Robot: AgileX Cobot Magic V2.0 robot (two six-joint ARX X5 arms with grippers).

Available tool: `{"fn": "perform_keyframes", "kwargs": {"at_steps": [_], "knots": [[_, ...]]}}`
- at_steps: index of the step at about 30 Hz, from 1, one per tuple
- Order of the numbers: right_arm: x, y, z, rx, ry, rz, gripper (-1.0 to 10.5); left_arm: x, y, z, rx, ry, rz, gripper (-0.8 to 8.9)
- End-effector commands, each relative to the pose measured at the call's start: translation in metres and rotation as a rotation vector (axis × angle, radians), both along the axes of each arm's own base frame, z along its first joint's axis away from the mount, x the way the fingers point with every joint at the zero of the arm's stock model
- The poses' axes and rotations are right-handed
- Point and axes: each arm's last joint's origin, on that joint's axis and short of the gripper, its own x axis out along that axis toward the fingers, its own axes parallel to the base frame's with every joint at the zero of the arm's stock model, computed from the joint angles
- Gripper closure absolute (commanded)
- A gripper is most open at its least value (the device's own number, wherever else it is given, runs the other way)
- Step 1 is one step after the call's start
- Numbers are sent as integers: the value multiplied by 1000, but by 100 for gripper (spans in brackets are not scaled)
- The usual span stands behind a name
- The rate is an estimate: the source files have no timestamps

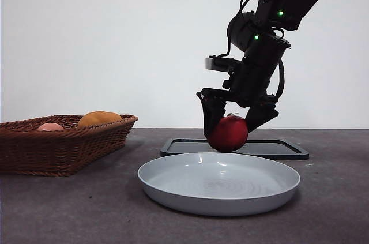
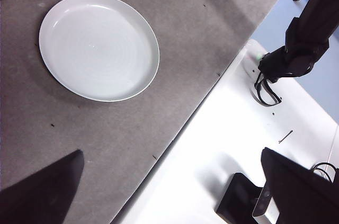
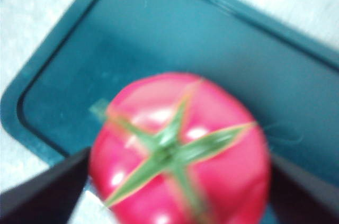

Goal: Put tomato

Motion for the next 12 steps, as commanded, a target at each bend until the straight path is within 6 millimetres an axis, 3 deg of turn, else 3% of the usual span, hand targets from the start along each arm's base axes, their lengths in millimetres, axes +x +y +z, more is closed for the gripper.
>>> {"fn": "perform_keyframes", "kwargs": {"at_steps": [1, 12], "knots": [[2, 3, 10, 11, -32, 8, 402, 0, -1, 5, -13, -23, -17, 224], [-21, -6, 61, 31, -59, 5, 402, 0, -1, 5, -13, -24, -17, 224]]}}
